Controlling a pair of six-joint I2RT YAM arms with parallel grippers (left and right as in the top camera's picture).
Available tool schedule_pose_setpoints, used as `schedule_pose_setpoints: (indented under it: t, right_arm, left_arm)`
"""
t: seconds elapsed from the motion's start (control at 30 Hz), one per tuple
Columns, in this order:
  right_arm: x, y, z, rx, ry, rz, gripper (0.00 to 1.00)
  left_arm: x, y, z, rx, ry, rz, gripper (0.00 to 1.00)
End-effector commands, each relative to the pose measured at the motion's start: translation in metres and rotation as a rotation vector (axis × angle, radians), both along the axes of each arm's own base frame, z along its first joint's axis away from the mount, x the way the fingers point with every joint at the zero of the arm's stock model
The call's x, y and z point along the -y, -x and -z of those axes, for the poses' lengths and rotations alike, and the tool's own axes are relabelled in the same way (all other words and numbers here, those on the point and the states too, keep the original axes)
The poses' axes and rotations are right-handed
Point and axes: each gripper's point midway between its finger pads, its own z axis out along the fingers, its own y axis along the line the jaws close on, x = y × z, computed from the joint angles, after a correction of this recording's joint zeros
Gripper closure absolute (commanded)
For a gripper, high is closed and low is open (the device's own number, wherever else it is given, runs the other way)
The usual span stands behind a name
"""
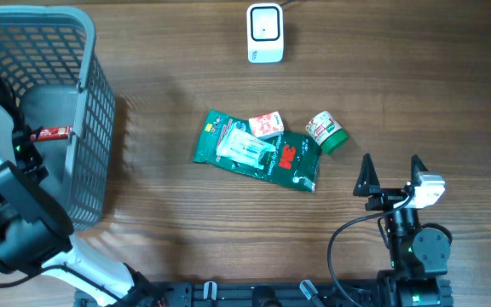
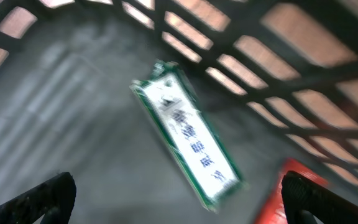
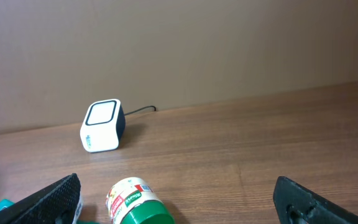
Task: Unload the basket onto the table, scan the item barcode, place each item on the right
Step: 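Reach into the basket and grasp the green-white box with left gripper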
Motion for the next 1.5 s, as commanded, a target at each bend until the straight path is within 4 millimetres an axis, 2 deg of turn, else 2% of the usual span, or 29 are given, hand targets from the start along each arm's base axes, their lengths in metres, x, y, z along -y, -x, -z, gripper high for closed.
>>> schedule_pose_setpoints:
  t: [0.0, 0.2, 0.37, 0.47, 0.5, 0.53, 0.63, 0.8, 0.83, 0.87, 0.93, 1.03, 1.1, 1.2, 1.27, 1.37, 1.4, 1.47]
  right_arm:
    - [-0.003, 0.000, -0.002, 0.009, 0.012, -0.013, 0.00]
    - [-0.003, 0.000, -0.002, 0.009, 0.012, -0.013, 0.00]
    - [-0.003, 0.000, -0.002, 0.008, 0.012, -0.013, 0.00]
    - [-0.003, 0.000, -0.002, 0.008, 0.012, -0.013, 0.00]
    - [-0.003, 0.000, -0.002, 0.008, 0.012, -0.013, 0.00]
    - [-0.003, 0.000, -0.002, 0.009, 0.012, -0.013, 0.00]
    - [-0.003, 0.000, -0.002, 0.009, 0.012, -0.013, 0.00]
    - [-0.003, 0.000, -0.002, 0.008, 0.012, -0.013, 0.00]
    - [-0.003, 0.000, -0.002, 0.008, 0.012, -0.013, 0.00]
    - [-0.003, 0.000, -0.002, 0.008, 0.012, -0.013, 0.00]
    - [-0.003, 0.000, -0.002, 0.009, 0.012, -0.013, 0.00]
    - [-0.003, 0.000, -0.002, 0.009, 0.012, -0.013, 0.00]
    - [-0.003, 0.000, -0.002, 0.009, 0.012, -0.013, 0.00]
    - [-0.003, 0.000, -0.002, 0.009, 0.012, -0.013, 0.00]
    - [-0.003, 0.000, -0.002, 0.008, 0.012, -0.013, 0.00]
    - [-0.003, 0.000, -0.002, 0.008, 0.012, -0.013, 0.00]
    - [-0.003, 0.000, -0.002, 0.008, 0.012, -0.013, 0.00]
    - [-0.003, 0.000, -0.002, 0.009, 0.012, -0.013, 0.00]
  left_arm:
    - [-0.007, 0.017, 0.018, -0.077, 0.018, -0.043, 0.00]
    - [-0.004, 0.022, 0.041, -0.135, 0.057, -0.044, 0.00]
    - [0.001, 0.028, 0.071, -0.208, 0.109, -0.042, 0.00]
    - [0.009, 0.026, 0.077, -0.229, 0.192, 0.069, 0.01]
    - [0.012, 0.024, 0.078, -0.241, 0.227, 0.144, 0.07]
    - [0.012, 0.024, 0.078, -0.254, 0.235, 0.181, 0.24]
    - [0.012, 0.025, 0.078, -0.271, 0.250, 0.222, 0.55]
    - [0.017, 0.031, 0.076, -0.300, 0.275, 0.243, 0.61]
    - [0.017, 0.030, 0.073, -0.298, 0.273, 0.246, 0.74]
    - [0.017, 0.029, 0.070, -0.291, 0.266, 0.250, 0.75]
    - [0.018, 0.022, 0.059, -0.267, 0.240, 0.264, 0.71]
    - [0.022, 0.010, 0.031, -0.228, 0.164, 0.304, 0.68]
    - [0.029, 0.001, 0.019, -0.202, 0.138, 0.334, 0.66]
    - [0.050, -0.025, 0.007, -0.170, 0.085, 0.422, 0.62]
    - [0.055, -0.034, 0.002, -0.192, 0.024, 0.462, 0.39]
    - [0.052, -0.030, 0.001, -0.208, 0.019, 0.454, 0.06]
    - [0.048, -0.025, 0.001, -0.213, 0.025, 0.440, 0.00]
    - [0.036, -0.010, 0.001, -0.230, 0.043, 0.393, 0.00]
